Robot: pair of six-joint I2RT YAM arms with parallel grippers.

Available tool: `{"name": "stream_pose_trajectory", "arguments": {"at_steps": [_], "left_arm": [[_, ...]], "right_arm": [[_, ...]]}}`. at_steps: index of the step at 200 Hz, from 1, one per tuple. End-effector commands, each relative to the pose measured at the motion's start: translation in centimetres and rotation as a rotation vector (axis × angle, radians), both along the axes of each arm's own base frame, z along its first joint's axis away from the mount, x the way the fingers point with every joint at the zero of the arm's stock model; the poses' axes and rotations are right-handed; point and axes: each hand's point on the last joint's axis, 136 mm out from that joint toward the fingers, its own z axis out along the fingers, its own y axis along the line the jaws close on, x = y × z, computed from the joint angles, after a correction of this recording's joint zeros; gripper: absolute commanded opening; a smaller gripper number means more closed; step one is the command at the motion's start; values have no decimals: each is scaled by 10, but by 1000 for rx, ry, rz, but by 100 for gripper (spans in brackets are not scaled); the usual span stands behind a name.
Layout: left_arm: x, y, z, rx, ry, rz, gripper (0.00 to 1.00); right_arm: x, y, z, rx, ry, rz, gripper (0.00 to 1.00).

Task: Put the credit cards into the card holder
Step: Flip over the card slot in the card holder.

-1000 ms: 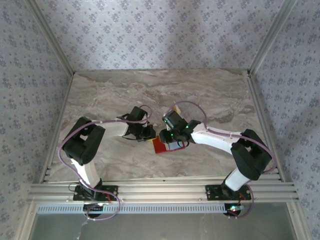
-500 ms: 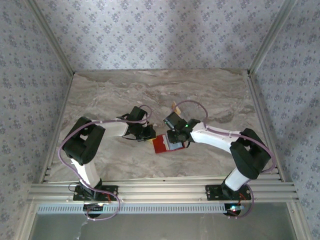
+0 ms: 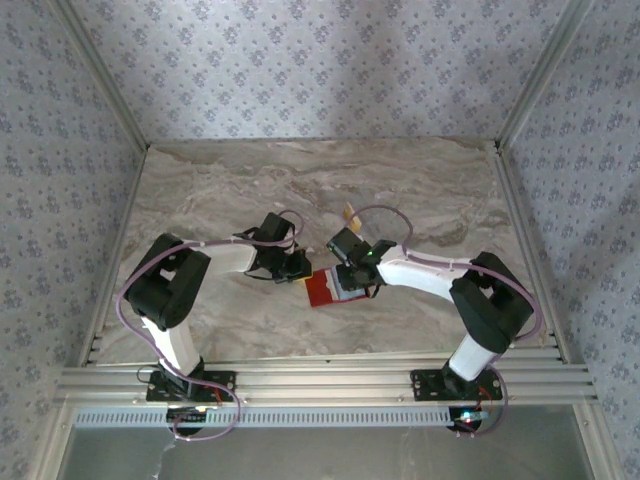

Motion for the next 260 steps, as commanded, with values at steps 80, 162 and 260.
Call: {"name": "stream_pose_trajectory", "arguments": {"at_steps": [80,162,260], "left_arm": [[-8,11,-28,65,46,16,10],[-8,11,-30,69,49,15,10],[-9,11,-32,75,56,15,10]], "right_arm": [[-1,-10,6,-50,-29,-23,35],[-3,-4,9,-53,-35,1,26],[-3,2,25,-98,-82,27,0]]}}
